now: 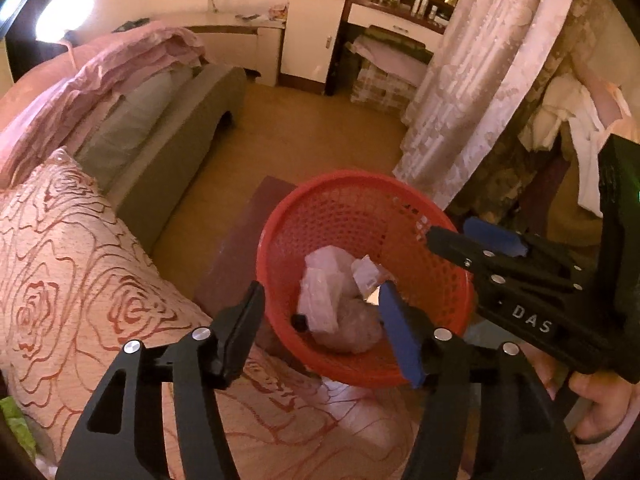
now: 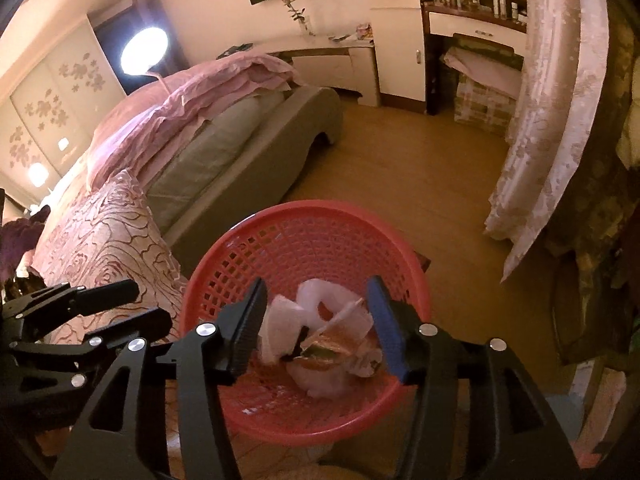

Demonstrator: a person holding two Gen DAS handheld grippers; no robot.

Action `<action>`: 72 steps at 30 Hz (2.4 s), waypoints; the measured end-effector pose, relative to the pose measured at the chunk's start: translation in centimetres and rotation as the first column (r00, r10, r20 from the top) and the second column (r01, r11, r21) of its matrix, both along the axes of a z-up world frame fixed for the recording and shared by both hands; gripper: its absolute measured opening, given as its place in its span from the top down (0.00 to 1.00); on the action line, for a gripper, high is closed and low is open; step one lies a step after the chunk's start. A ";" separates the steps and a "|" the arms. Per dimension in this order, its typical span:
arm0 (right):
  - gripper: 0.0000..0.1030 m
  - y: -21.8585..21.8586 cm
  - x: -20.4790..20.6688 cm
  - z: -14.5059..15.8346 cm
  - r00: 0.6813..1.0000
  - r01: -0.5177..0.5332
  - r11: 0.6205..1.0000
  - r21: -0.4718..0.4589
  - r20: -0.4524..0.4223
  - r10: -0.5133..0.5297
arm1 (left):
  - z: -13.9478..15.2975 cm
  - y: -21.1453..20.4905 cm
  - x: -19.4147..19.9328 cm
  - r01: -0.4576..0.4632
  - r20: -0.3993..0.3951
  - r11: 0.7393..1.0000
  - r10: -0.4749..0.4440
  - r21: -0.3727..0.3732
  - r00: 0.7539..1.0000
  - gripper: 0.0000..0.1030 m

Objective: Collect trash
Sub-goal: 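Carry tissue and carton over the wastebasket and open both tools, then return the left tool to the pile and grasp the brown paper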

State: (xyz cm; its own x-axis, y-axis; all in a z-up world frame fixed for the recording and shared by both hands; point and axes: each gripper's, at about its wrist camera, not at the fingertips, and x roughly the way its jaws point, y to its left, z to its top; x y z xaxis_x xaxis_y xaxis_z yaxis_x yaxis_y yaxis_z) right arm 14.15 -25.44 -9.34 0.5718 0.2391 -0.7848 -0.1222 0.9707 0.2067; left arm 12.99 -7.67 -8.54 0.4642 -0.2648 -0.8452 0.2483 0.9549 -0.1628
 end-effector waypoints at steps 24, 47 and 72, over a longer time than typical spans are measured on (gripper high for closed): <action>0.28 4.5 -3.9 3.1 0.993 -0.091 0.996 0.009 0.080 0.089 | 5.5 6.1 -5.5 -0.187 0.143 0.982 0.185 0.007 0.972 0.28; 0.28 14.0 -7.2 3.1 0.933 -0.356 0.934 0.024 0.062 0.354 | 7.7 22.2 -14.8 -0.557 0.190 0.831 0.545 0.010 0.817 0.28; 0.28 16.2 -6.8 3.2 0.921 -0.387 0.922 -0.004 0.029 0.387 | 2.3 31.1 -14.9 -0.664 0.062 0.747 0.662 0.026 0.747 0.40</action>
State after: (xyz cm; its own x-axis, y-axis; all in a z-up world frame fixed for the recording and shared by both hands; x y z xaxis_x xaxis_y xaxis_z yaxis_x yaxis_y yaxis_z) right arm 7.35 -9.25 -6.18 0.4564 0.4483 -0.7686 -0.4946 0.8459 0.1997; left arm -1.94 23.43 -6.20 0.5472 0.1604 -0.8215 -0.4441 0.8876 -0.1225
